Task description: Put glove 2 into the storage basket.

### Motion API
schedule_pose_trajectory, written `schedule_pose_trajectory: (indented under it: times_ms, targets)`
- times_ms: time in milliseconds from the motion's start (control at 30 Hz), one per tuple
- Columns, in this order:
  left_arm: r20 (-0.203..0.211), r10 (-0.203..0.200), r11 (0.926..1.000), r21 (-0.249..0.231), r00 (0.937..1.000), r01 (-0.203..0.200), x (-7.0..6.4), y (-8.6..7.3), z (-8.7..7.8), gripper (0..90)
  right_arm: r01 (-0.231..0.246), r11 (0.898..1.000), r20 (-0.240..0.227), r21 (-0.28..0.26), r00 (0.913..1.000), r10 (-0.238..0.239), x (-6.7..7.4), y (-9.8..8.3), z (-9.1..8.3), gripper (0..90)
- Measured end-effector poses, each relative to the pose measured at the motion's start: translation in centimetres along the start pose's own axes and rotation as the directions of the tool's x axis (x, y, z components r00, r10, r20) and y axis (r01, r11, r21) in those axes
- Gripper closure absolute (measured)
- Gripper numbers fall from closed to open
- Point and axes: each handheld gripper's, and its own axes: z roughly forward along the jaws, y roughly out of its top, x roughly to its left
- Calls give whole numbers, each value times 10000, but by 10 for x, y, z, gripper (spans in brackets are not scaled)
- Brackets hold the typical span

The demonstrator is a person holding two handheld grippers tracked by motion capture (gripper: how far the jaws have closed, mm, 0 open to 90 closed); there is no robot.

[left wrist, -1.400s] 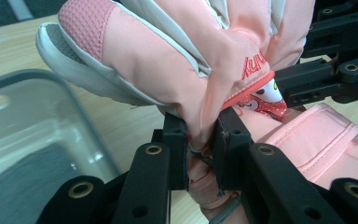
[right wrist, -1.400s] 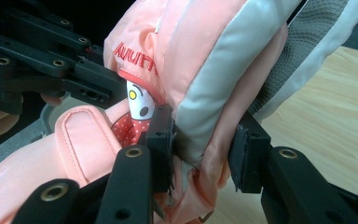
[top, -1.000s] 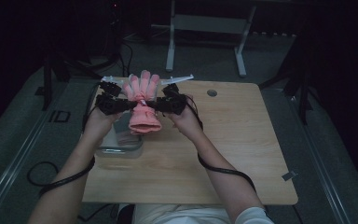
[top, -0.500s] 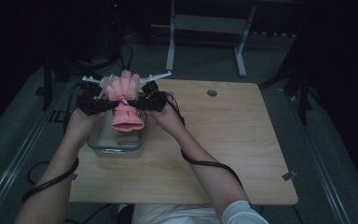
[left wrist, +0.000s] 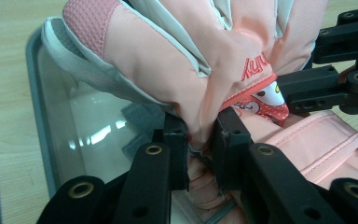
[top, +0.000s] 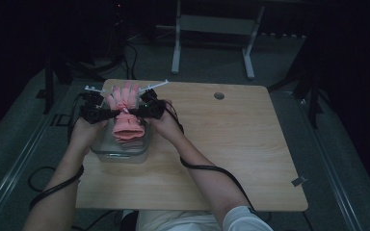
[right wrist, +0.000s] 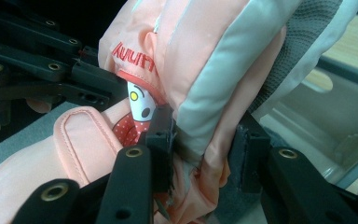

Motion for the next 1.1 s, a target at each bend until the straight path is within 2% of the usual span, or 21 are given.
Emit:
schedule_pose_trajectory:
  times_ms: [333,533,700,833,900,1033,1100]
  targets:
    - [34,-473,9951,876,9989,468,9,-21,28,769,-503,9949,18,869,9987,503,-10,-24,26,648]
    - [-54,-360,9911,1282,9993,364,9,-25,33,768,-449,9917,24,1208,9990,450,-11,-30,31,636]
    - [-269,-588,9899,1272,9979,618,10,-26,39,759,-663,9884,163,1369,9978,647,-14,-30,36,623]
    - [-259,-729,9893,1250,9970,756,12,-24,41,727,-1032,9855,311,1344,9945,999,-18,-28,34,578]
    - [-239,-776,9889,1255,9967,800,11,-23,42,723,-1381,9804,304,1406,9904,1351,-21,-25,30,565]
    - [-403,-708,9881,1340,9967,757,11,-21,46,724,-1032,9884,514,1119,9939,979,-22,-21,18,525]
    - [-436,-862,9881,1237,9953,910,12,-22,48,724,-773,9940,531,774,9959,733,-21,-20,11,512]
